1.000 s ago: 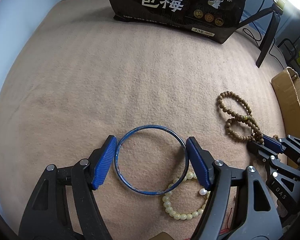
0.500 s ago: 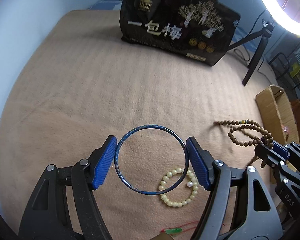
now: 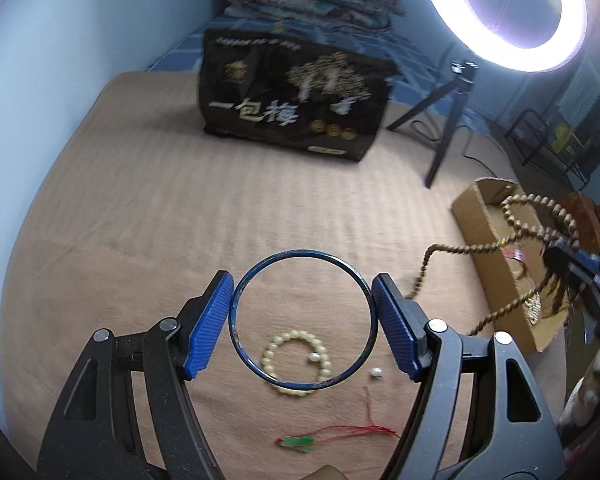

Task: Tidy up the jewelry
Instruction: 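Lift the bead necklace into the box with the right tool while the left tool holds the bangle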

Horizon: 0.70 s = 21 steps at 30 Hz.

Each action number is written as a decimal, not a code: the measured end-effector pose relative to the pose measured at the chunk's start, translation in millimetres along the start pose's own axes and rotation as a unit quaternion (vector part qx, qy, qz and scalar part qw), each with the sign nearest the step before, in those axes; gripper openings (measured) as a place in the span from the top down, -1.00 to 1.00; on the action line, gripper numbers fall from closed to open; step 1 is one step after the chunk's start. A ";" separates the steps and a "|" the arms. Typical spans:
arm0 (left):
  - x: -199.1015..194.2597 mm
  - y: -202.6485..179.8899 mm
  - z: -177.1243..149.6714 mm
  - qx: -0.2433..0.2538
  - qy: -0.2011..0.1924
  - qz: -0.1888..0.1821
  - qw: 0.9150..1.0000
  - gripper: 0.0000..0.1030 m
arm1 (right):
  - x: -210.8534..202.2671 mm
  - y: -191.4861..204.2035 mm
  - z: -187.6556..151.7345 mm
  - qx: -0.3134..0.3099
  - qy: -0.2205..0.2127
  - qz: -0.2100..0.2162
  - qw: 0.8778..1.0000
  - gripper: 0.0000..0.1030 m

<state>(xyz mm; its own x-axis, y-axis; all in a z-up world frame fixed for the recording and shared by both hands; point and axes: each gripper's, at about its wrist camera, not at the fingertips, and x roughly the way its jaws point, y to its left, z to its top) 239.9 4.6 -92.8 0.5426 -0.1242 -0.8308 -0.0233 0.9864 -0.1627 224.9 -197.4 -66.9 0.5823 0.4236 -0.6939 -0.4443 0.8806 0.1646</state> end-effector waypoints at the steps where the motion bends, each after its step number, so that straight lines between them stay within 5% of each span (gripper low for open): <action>1: -2.6 -5.3 -0.7 0.006 -0.003 -0.002 1.000 -0.42 | -5.9 -2.3 0.1 0.002 -0.006 0.000 1.000 0.77; 21: -33.7 -118.7 -14.8 0.095 -0.036 -0.076 0.992 -0.42 | -131.6 -74.6 13.6 0.063 -0.148 -0.022 0.987 0.77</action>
<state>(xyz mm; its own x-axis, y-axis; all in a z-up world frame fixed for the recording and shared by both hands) 212.0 -109.9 -53.4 0.5868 -0.2721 -0.7626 0.2178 0.9602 -0.1750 190.6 -315.9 21.6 0.7809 0.4110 -0.4705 -0.3368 0.9112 0.2371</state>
